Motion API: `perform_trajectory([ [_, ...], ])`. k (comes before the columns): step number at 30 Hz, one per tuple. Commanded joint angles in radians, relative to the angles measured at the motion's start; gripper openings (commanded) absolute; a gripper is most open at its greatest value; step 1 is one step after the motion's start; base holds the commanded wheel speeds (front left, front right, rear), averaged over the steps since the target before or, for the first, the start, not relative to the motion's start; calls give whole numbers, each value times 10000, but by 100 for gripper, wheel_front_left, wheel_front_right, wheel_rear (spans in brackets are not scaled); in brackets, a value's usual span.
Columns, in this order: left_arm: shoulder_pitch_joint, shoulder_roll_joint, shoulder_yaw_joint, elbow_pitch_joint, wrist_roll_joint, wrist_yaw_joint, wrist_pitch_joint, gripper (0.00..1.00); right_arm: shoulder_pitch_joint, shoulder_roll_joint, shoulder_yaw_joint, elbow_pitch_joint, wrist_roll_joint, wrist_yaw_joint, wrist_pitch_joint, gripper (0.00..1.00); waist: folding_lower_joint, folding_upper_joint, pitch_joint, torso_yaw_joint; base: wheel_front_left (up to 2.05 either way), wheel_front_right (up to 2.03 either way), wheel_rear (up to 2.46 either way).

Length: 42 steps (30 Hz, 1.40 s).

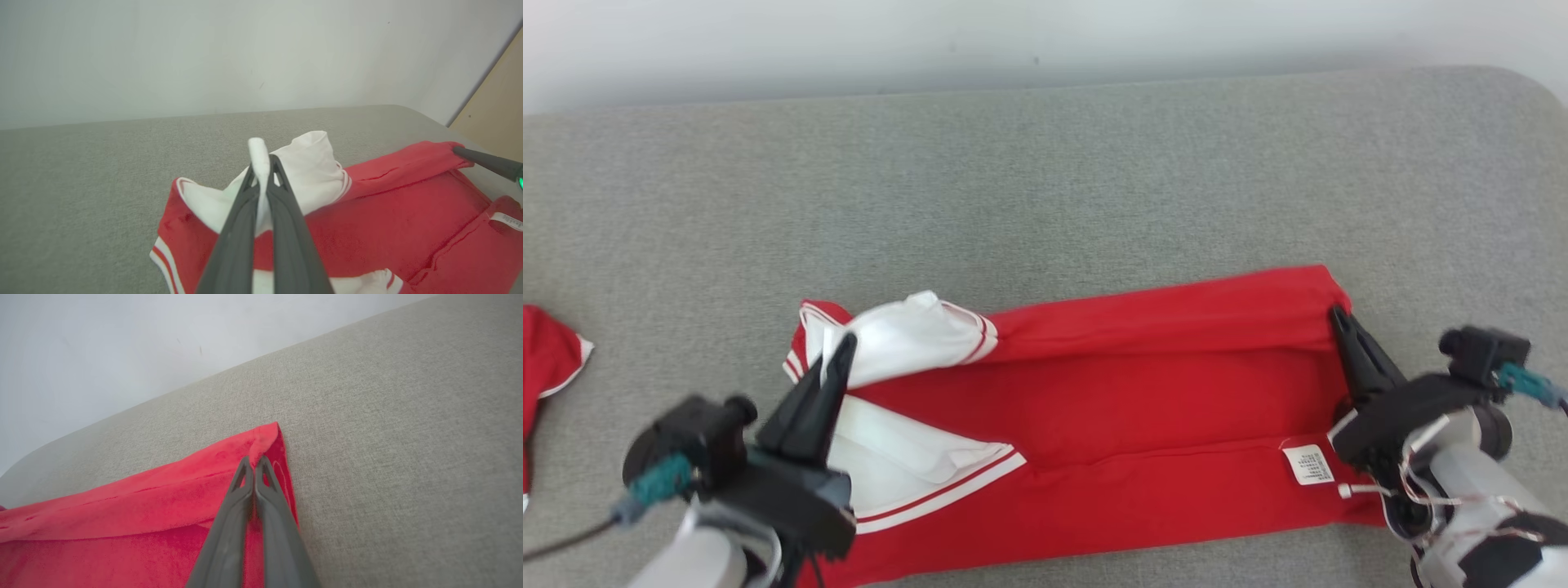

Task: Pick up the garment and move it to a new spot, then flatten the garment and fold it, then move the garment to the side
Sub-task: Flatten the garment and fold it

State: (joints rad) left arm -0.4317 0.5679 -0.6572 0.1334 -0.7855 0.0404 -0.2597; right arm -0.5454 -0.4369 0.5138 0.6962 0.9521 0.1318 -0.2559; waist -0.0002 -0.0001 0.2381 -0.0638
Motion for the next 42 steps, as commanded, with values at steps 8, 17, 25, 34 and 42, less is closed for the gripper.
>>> perform_trajectory([
  [8, 1854, -686, 690, -264, 633, 19, -62, 0, 1326, -302, -539, -660, 133, -24, -68, 0, 2, 1, -330, 281, 0, 0, 0],
  [17, 2295, -1534, 1201, 786, 1418, -376, -50, 84, 1791, -110, -825, -667, -419, -24, 283, 67, 2, 1, -539, 370, 0, 0, 0],
  [25, 2590, -2220, 2563, 838, 2681, -498, -51, 100, 2082, -23, -1207, -826, -755, -24, 367, 100, 2, 1, -817, 387, 0, 0, 0],
  [34, 3593, -3489, 4901, -552, 4881, -100, -43, 100, 2236, 127, -1589, -727, -1237, -24, 613, 100, 2, 1, -972, 464, 0, 0, 0],
  [42, 4457, -4502, 6212, -1040, 6414, -214, -44, 100, 2027, 604, -1877, 278, -1884, -24, 906, 100, 2, 1, -1058, 661, 0, 0, 0],
])
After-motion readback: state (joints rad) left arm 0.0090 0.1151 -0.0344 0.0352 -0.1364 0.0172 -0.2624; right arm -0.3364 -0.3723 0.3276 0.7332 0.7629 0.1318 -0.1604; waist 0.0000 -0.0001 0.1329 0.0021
